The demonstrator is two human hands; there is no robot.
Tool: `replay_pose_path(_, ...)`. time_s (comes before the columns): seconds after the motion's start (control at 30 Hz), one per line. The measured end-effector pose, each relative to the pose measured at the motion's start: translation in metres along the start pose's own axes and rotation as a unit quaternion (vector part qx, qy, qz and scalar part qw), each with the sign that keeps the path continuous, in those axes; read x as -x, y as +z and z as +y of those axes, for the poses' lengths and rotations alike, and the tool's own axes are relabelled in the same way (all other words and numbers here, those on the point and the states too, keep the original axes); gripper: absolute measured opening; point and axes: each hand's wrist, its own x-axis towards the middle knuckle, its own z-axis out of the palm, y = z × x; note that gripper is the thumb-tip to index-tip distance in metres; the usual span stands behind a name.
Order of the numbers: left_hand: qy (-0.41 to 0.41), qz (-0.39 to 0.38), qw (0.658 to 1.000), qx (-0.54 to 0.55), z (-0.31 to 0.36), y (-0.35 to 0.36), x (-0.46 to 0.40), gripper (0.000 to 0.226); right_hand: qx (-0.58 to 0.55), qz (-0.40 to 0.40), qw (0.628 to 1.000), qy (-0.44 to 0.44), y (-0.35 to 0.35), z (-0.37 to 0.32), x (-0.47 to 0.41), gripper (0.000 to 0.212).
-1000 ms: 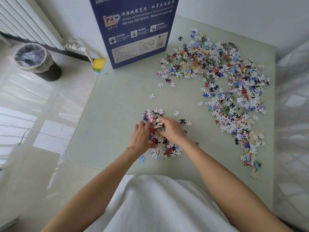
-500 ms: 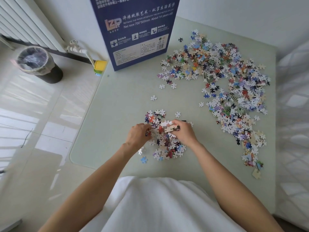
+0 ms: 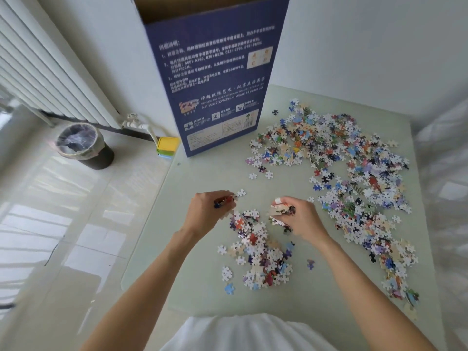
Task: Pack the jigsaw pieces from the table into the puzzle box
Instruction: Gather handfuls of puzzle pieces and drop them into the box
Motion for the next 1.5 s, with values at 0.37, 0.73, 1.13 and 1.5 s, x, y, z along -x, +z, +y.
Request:
replay_pose_path(0.37,0.281,0.296,0.912,-0.041,0.150,-0.180,-0.128,0.024,-0.032,0.079,0.968,-0.237,-0.120,-0.187,-0.074,0.030)
replay_pose_path(0.73,0.159,0.234,0.910,-0.303,0.148,-0.213,-0.202,0.022,0.057,0.164,0.946,-0.275,-0.151,-0.301,-0.186,0.019)
replay_pose_path(1.13,0.177,0.204,0.922,-0.279,0.139,-0.215,-0.194,0.017,0.285,0.242,0.886,-0.273,-0.113,-0.326,-0.207,0.022)
replay_pose_path(1.5,0.209,0.228,0.919,-0.243,0.131,-0.215,-0.183,0.015,0.256,0.130,0.917,-0.278,-0.124,-0.327,-0.193,0.032)
